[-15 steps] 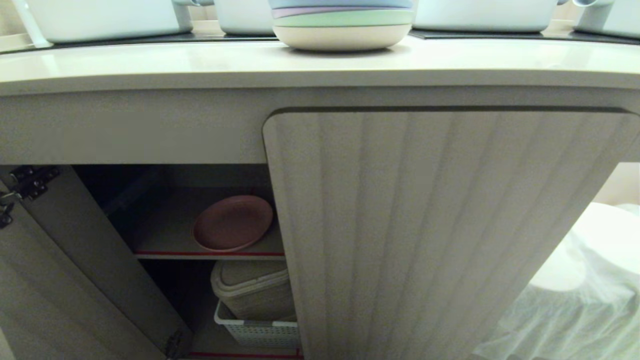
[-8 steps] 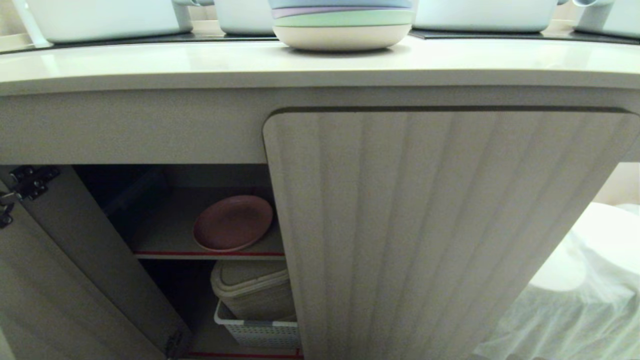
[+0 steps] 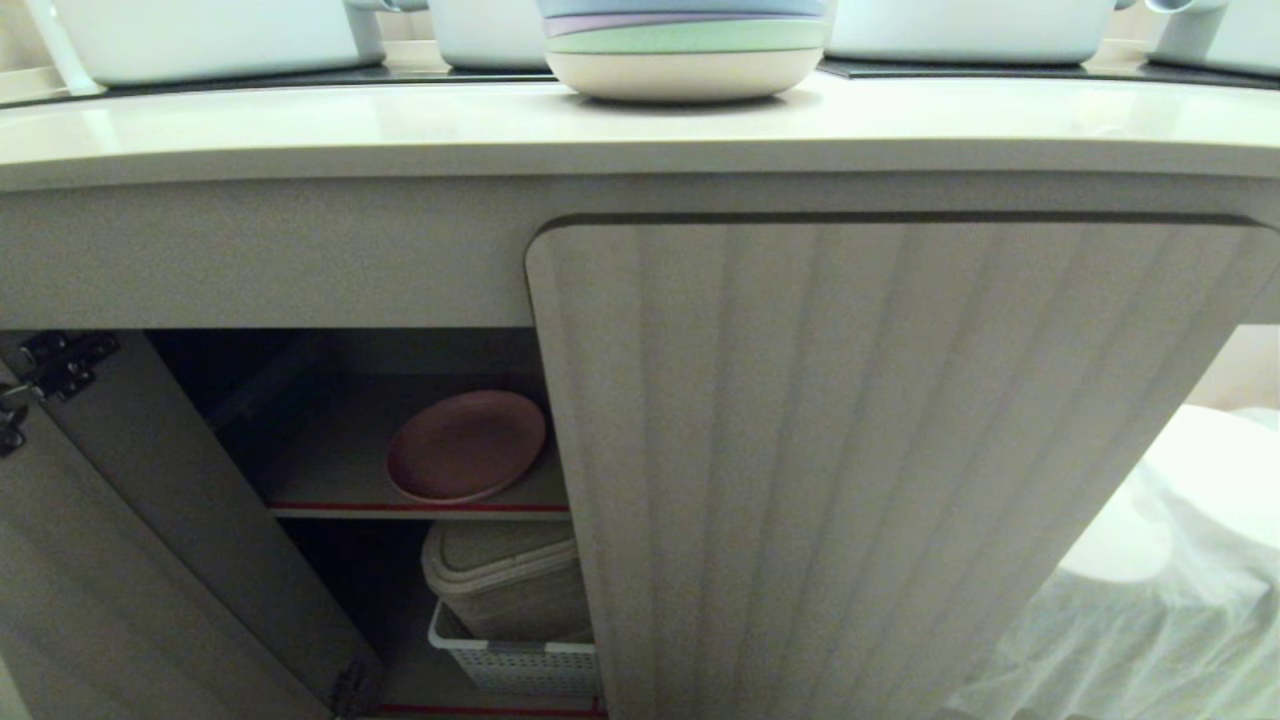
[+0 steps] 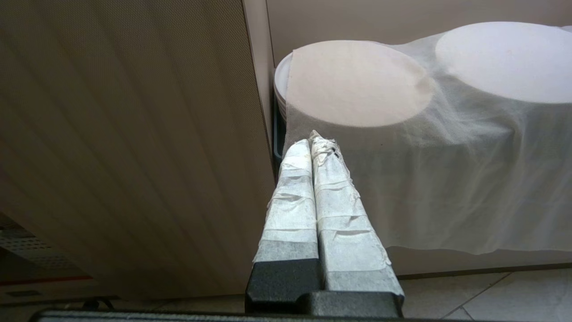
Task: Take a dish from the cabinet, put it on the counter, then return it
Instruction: Close the cabinet door
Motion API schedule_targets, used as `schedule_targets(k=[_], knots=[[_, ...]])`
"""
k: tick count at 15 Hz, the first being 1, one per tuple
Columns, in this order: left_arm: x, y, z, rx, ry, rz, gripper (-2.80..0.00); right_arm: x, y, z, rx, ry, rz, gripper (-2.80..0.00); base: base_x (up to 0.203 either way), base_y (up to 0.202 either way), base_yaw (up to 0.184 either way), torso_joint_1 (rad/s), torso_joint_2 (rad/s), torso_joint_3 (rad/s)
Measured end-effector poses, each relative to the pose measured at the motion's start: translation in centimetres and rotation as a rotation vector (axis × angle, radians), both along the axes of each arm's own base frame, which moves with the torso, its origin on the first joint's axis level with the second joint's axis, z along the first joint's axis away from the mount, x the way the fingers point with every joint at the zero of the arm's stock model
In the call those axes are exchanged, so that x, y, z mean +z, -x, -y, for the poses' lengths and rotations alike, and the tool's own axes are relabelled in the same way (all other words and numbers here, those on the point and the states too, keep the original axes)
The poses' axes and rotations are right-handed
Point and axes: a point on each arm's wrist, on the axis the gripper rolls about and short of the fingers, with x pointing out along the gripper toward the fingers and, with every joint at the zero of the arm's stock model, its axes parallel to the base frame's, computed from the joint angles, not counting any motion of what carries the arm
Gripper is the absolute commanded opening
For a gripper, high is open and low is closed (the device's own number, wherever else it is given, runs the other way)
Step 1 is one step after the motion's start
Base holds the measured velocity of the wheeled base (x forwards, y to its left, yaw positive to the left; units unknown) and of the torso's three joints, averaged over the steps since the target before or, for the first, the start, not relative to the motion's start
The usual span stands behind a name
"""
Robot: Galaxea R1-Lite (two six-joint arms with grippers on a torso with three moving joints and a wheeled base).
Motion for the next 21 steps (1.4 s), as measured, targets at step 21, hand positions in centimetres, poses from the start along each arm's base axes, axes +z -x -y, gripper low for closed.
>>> schedule_targets(k=[21], knots=[[0.01, 0.00, 0.00, 0.002, 0.009, 0.001, -2.80, 0.00, 0.00, 0.00, 0.000, 0.000, 0.000, -2.80, 0.000, 0.048, 0.000, 0.001, 0.00, 0.000]])
